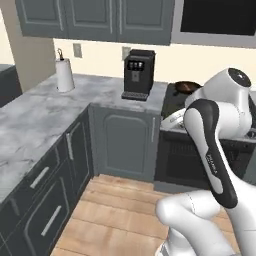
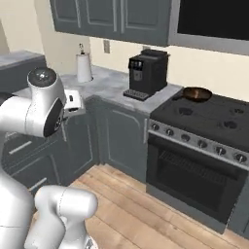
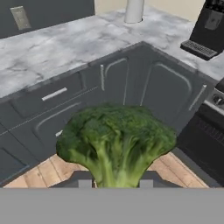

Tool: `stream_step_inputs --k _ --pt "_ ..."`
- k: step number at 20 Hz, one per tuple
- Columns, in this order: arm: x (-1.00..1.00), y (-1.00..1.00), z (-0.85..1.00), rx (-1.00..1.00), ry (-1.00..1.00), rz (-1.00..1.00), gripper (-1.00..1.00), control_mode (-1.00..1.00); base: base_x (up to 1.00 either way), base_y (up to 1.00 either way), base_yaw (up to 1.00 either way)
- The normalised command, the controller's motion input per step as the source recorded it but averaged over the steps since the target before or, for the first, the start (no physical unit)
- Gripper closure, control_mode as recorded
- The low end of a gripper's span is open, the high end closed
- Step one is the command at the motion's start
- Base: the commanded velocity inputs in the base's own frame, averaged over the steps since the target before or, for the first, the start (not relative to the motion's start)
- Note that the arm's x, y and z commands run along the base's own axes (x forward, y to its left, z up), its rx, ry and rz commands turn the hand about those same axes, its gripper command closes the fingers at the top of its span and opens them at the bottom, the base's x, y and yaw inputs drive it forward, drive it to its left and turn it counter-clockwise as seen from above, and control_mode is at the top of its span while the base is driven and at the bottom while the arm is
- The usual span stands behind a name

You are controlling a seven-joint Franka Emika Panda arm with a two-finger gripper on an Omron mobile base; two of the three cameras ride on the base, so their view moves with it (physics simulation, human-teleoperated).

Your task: Place the cold items (cucumber and broccoli) from the fridge in one tupperware on the dining counter. Place the warm items (kebab skewer and hot dog) in the stove area in another tupperware.

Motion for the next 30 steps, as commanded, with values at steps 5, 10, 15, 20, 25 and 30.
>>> stream_step_inputs --k 5,10,15,20,25,30 --pt "0.00 0.00 0.00 0.00 0.00 0.00 1.00 1.00 -0.01 0.62 1.00" --pt "0.00 0.00 0.00 0.00 0.00 0.00 1.00 1.00 -0.13 0.67 1.00" --pt "0.00 0.00 0.00 0.00 0.00 0.00 1.00 1.00 -0.29 0.89 0.76" --pt "0.00 0.00 0.00 0.00 0.00 0.00 1.00 1.00 -0.03 1.00 0.34" --pt "0.00 0.00 0.00 0.00 0.00 0.00 1.00 1.00 0.00 1.00 0.19" --pt "0.00 0.00 0.00 0.00 0.00 0.00 1.00 1.00 0.00 1.00 0.20"
